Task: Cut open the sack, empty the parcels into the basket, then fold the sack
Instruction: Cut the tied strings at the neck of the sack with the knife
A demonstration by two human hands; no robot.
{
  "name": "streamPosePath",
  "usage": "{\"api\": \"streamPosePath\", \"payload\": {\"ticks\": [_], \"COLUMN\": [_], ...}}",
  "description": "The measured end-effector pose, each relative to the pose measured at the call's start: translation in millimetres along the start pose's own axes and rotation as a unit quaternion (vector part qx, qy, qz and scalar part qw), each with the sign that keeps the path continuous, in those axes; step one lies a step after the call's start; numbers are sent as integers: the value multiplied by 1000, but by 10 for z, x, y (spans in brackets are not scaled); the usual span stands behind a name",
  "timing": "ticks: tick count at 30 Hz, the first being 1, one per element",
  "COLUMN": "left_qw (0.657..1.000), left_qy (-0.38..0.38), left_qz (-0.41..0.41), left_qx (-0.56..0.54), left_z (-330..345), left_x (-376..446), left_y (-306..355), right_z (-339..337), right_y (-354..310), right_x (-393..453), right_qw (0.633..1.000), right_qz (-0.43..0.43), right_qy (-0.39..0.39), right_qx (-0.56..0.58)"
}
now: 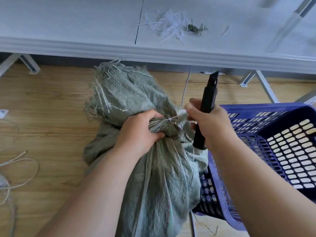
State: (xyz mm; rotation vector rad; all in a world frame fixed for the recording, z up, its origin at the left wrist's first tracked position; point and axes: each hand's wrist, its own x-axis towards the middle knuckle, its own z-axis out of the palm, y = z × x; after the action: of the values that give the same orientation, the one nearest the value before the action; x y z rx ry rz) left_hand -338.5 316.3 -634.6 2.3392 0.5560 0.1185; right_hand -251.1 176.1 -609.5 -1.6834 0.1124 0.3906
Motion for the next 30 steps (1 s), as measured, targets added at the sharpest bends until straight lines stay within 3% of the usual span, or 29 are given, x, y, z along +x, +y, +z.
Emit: {"api": "streamPosePath", "payload": {"ticks": [3, 8, 11, 15, 18, 22, 27, 30], "left_qw": [1000, 999, 999, 998, 1000, 996, 994, 992], "left_qy": [8, 19, 7, -58, -4, 75, 107, 129], "left_qz": [-13, -41, -36, -8, -14, -36, -23, 4], "left_qx": [-8, -10, -6, -6, -4, -10, 5, -7], "left_z": [35, 33, 13, -26, 43, 155, 263, 316], "left_x": [9, -1, -8, -10, -37, -33, -23, -65], "left_y": [36, 88, 94, 116, 114, 83, 110, 173], "right_z": [-39, 135, 127, 67, 44, -99, -224, -382], "right_y": [-176, -10, 86, 148, 197, 56, 129, 261], "right_x": [-41, -55, -7, 49, 21, -94, -302, -420], "right_qw": [983, 924, 925, 963, 967, 938, 944, 937], "right_qz": [-105, -137, -151, -118, -134, -193, -52, -26], "right_qy": [3, -94, -83, -75, -52, 23, -114, -117], "right_qx": [-153, -346, -337, -232, -210, -288, -305, -328]}}
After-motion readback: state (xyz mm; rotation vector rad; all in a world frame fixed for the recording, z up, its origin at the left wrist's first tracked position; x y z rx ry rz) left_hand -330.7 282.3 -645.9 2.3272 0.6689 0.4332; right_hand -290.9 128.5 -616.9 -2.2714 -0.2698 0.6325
